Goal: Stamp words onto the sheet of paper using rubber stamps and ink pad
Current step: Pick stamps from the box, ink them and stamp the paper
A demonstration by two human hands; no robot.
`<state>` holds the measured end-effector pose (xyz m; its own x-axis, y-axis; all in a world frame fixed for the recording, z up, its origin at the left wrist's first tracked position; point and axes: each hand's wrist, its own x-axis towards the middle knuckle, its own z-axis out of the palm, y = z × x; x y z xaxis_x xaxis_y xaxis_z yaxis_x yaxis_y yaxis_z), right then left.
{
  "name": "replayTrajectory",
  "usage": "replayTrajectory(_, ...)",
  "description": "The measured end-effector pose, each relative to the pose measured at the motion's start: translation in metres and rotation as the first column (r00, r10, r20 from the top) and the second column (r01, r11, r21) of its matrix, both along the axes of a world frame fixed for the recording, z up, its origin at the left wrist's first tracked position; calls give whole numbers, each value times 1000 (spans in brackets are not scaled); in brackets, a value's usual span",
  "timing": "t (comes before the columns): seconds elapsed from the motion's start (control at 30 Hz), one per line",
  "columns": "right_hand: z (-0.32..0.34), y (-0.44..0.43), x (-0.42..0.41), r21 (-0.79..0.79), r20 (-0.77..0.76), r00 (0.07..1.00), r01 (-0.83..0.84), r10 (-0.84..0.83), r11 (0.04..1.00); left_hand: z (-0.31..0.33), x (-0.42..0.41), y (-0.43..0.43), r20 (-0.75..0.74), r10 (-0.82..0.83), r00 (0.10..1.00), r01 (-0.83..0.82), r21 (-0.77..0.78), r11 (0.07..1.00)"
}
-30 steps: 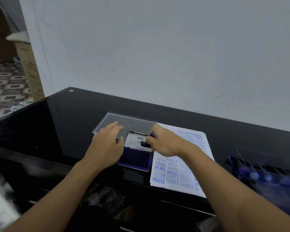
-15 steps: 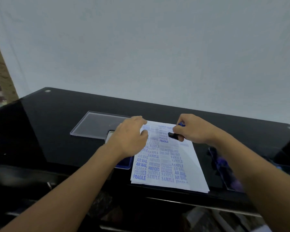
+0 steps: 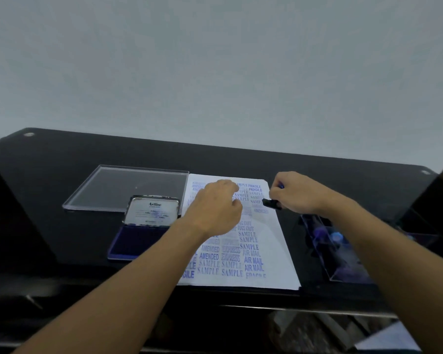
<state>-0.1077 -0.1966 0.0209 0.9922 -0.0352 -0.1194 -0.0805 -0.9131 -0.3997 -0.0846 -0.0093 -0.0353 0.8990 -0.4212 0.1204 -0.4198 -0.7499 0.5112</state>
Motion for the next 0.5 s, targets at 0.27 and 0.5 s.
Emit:
replayTrajectory(0.27, -21, -5, 17, -32, -41, 999, -4, 3, 999, -26, 19, -21, 14, -24, 1000, 23, 76, 997)
replayTrajectory(0.5, -32, -3, 30, -128, -65, 995, -77, 69, 989, -43, 28, -27, 19, -19, 1000, 17, 127, 992)
